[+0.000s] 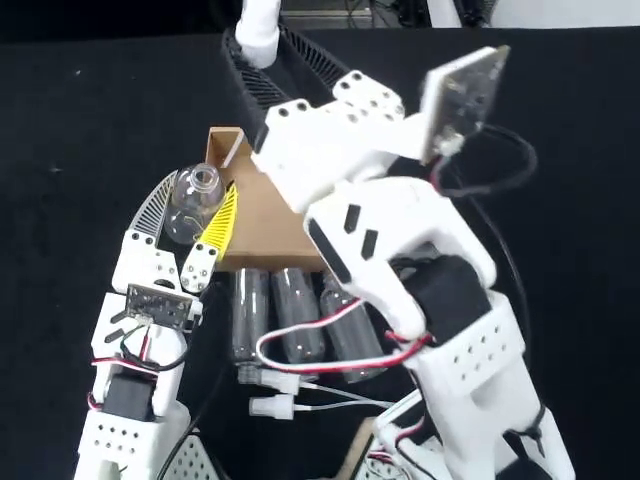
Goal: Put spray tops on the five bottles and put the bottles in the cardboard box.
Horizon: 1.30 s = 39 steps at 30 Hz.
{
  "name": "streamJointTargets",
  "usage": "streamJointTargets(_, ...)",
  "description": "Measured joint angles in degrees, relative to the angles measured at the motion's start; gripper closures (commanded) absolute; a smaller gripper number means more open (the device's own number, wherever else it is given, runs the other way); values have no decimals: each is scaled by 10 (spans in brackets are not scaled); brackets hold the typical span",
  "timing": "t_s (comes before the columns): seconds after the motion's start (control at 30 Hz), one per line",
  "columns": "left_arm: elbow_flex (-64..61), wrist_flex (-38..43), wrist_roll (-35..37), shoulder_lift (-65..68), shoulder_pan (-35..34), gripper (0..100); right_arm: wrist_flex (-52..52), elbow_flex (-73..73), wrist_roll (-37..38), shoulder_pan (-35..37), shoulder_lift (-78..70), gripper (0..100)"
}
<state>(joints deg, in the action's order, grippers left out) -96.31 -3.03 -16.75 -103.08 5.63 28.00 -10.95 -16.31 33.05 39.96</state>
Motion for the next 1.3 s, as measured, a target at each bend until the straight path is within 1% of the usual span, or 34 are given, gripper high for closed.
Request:
streamJointTargets(0.13, 0, 0, 0, 0, 0, 970, -4, -15, -10, 2, 5, 987)
streamJointTargets(0.33, 0, 0, 0, 0, 0, 970, -76, -73, -10, 2, 6, 987)
streamJointTargets(0.43, 0, 0, 0, 0, 0, 970, -93, -84, -10, 9, 6, 987)
streamJointTargets(0.77, 0, 0, 0, 0, 0, 970, -95, -98, -10, 15, 6, 987)
streamJointTargets(0.93, 0, 0, 0, 0, 0, 970, -95, -113, -10, 39, 5, 987)
streamJointTargets(1.17, 0, 0, 0, 0, 0, 970, -94, -127, -10, 40, 5, 987)
streamJointTargets(1.3, 0, 0, 0, 0, 0, 970, -69, -152, -9, 40, 5, 987)
